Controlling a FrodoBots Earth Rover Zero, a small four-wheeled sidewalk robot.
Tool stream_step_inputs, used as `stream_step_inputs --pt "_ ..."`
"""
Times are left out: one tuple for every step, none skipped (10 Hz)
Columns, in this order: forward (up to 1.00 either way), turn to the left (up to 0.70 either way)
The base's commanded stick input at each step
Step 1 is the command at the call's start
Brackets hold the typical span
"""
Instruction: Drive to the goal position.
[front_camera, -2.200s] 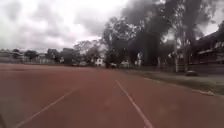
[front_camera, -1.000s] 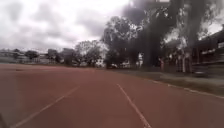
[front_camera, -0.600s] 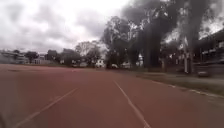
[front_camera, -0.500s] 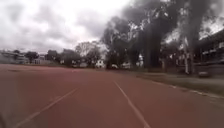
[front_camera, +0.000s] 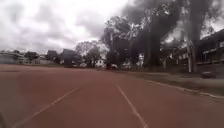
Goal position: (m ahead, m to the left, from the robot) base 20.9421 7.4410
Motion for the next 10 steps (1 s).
stream_step_inputs --pt "0.70 0.00" --pt "0.70 0.00" --pt "0.70 0.00" --pt "0.70 0.00" --pt "0.70 0.00" --pt "0.70 0.00" --pt "0.70 0.00" --pt "0.70 0.00" --pt "0.70 0.00" --pt "0.70 0.00"
